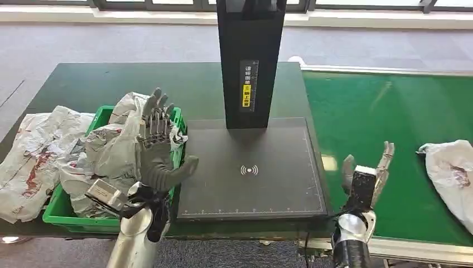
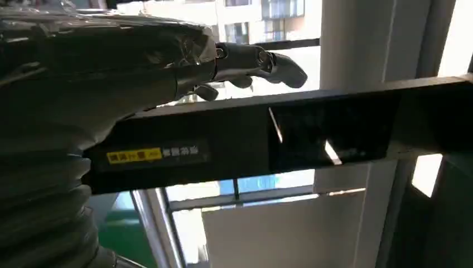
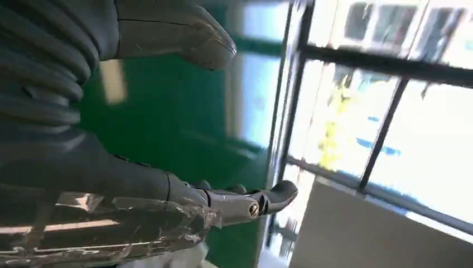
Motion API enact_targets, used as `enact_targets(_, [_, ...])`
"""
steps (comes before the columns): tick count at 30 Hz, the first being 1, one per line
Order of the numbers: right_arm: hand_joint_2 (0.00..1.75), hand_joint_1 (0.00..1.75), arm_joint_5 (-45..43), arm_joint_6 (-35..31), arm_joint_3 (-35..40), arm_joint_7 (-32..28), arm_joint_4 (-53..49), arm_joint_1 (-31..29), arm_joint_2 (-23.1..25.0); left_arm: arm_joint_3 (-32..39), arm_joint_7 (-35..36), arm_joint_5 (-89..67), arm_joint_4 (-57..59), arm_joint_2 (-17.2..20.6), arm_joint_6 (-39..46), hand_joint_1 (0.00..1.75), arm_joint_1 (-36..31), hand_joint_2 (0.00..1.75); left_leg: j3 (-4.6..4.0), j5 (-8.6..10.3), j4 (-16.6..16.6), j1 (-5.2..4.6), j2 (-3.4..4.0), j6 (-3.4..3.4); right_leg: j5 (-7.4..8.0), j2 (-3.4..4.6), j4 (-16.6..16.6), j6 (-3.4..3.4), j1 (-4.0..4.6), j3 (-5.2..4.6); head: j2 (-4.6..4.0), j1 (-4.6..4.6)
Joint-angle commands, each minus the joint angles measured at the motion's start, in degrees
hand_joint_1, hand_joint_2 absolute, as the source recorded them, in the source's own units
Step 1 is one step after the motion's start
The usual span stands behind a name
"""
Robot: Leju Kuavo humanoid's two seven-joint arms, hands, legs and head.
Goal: Moved the parcel from conveyor to table for the left to box.
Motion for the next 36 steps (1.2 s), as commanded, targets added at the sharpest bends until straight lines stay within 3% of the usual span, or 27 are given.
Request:
enact_targets(1, [1.75,0.0,-6.82,16.54,24.45,0.28,-18.66,9.72,1.8,0.89,0.06,1.43,16.83,-3.35,-2.97,0.0,-0.35,1.75,0.35,-0.11,-0.14,0.0,0.04,0.01,-0.1,0.04,-0.12,-0.04,0.02,0.32,0.02,0.0])
enact_targets(6, [1.75,0.0,-13.1,26.1,22.32,0.28,-16.09,9.55,5.03,3.03,-0.29,5.05,20.73,-3.35,-6.69,0.0,-1.69,1.75,0.42,-0.12,-0.17,0.02,-0.03,-0.01,-0.17,-0.03,-0.14,-0.09,0.11,0.4,0.0,0.0])
enact_targets(13, [1.75,0.0,-11.11,24.94,23.52,0.28,-11.65,6.75,4.85,1.97,-0.29,6.93,25.11,-3.35,-7.86,0.0,-3.38,1.75,0.21,-0.06,-0.1,0.08,0.02,-0.02,-0.09,-0.01,-0.09,-0.08,0.06,0.22,0.02,0.0])
enact_targets(22, [1.75,0.0,-7.98,17.05,26.21,0.28,-10.53,8.19,3.71,0.45,-0.29,7.44,26.14,-3.35,-6.59,0.0,-4.33,1.75,0.27,-0.08,-0.09,0.07,-0.05,-0.03,-0.13,-0.08,-0.08,-0.08,0.07,0.27,0.0,0.0])
enact_targets(23, [0.0,0.0,-6.66,14.56,26.11,0.28,-9.79,8.18,3.41,0.55,-0.29,7.64,26.13,-3.35,-6.5,0.0,-4.28,1.75,0.35,-0.1,-0.11,0.1,-0.08,-0.02,-0.15,-0.1,-0.12,-0.09,0.11,0.37,0.02,0.0])
enact_targets(25, [0.0,0.0,-6.22,13.47,25.99,0.28,-9.48,8.16,3.35,0.59,-0.29,7.65,26.12,-3.35,-6.54,0.0,-4.27,1.75,0.32,-0.08,-0.11,0.11,-0.08,-0.02,-0.12,-0.1,-0.15,-0.08,0.13,0.34,0.0,0.0])
enact_targets(26, [1.75,0.0,-5.58,10.93,24.86,0.28,-9.51,8.43,3.2,0.8,-0.29,7.3,26.1,-3.35,-6.38,0.0,-4.19,1.75,0.25,-0.06,-0.09,0.09,-0.07,-0.03,-0.11,-0.08,-0.1,-0.07,0.11,0.25,0.0,0.0])
enact_targets(27, [1.75,0.0,-3.87,7.48,24.01,0.28,-8.64,8.38,3.15,0.73,-0.29,6.34,26.23,-3.35,-5.41,0.0,-4.25,1.75,0.29,-0.08,-0.1,0.11,-0.08,-0.02,-0.12,-0.1,-0.13,-0.07,0.13,0.31,0.02,0.0])
enact_targets(31, [1.75,0.0,-4.29,8.02,23.63,0.28,-8.84,8.37,2.52,0.72,-0.29,6.36,26.29,-3.35,-5.37,0.0,-4.33,1.75,0.2,-0.04,-0.08,0.1,-0.11,-0.02,-0.1,-0.13,-0.11,-0.07,0.11,0.22,0.0,0.0])
enact_targets(34, [1.75,0.0,3.6,-2.82,18.6,0.28,-5.44,8.08,3.21,0.49,-0.29,6.05,25.41,-3.35,-4.31,0.0,-3.73,1.75,0.21,-0.04,-0.08,0.1,-0.12,-0.02,-0.1,-0.13,-0.11,-0.07,0.1,0.22,0.02,0.0])
enact_targets(36, [1.75,0.0,16.39,-13.82,13.38,3.07,-5.78,8.12,3.3,0.26,-0.29,4.86,23.3,-3.35,-2.61,0.0,-2.07,1.75,0.36,-0.06,-0.14,0.11,-0.16,0.0,-0.14,-0.16,-0.18,-0.07,0.11,0.39,0.02,0.0])
